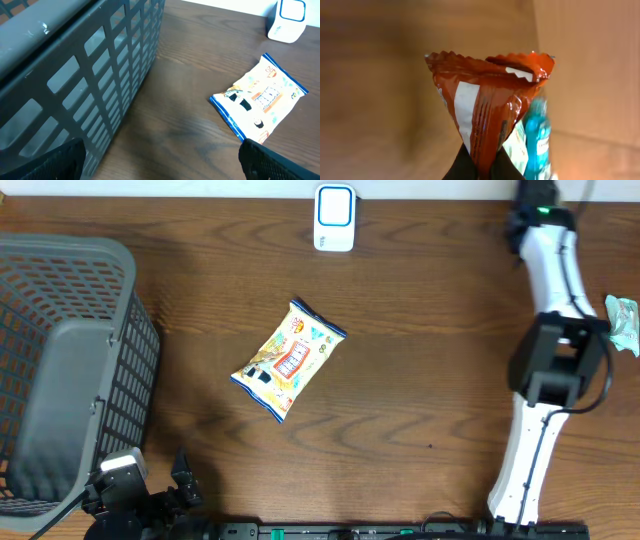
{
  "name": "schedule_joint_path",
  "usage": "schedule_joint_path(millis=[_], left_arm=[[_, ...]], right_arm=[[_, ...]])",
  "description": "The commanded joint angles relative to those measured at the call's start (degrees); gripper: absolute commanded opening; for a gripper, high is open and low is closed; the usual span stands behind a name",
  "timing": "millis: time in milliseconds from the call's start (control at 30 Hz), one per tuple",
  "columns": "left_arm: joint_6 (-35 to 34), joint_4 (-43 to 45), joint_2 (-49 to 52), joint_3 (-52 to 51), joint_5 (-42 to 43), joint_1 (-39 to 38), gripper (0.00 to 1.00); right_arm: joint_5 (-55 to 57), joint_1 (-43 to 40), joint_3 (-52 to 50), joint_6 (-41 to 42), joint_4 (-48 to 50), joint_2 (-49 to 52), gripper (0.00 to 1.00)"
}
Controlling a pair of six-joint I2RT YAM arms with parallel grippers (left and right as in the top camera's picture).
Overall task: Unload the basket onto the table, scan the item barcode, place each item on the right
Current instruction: 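Swing the right arm right and drop the bar at the table edge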
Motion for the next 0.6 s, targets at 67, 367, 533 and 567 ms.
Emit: schedule_joint_path(millis=[67,367,533,567], left_arm=[[-0.5,0.1,-0.2,0.3,-0.2,0.2,0.98],[-0.5,0.1,-0.2,0.3,-0.2,0.2,0.98],[-0.5,0.1,-0.2,0.3,-0.2,0.2,0.98],[-0.5,0.1,-0.2,0.3,-0.2,0.2,0.98]], right_arm=[[-7.9,-6.3,-0.5,4.4,-2.0,-0.2,0.01],[-13.1,-12.3,-0.6,8.7,-1.5,-2.5,0.99],[-33.4,-9.8,-0.6,11.3,-2.2,-10.3,0.99],[-40.2,-8.9,-0.6,14.2,-3.5,-12.4,0.99]])
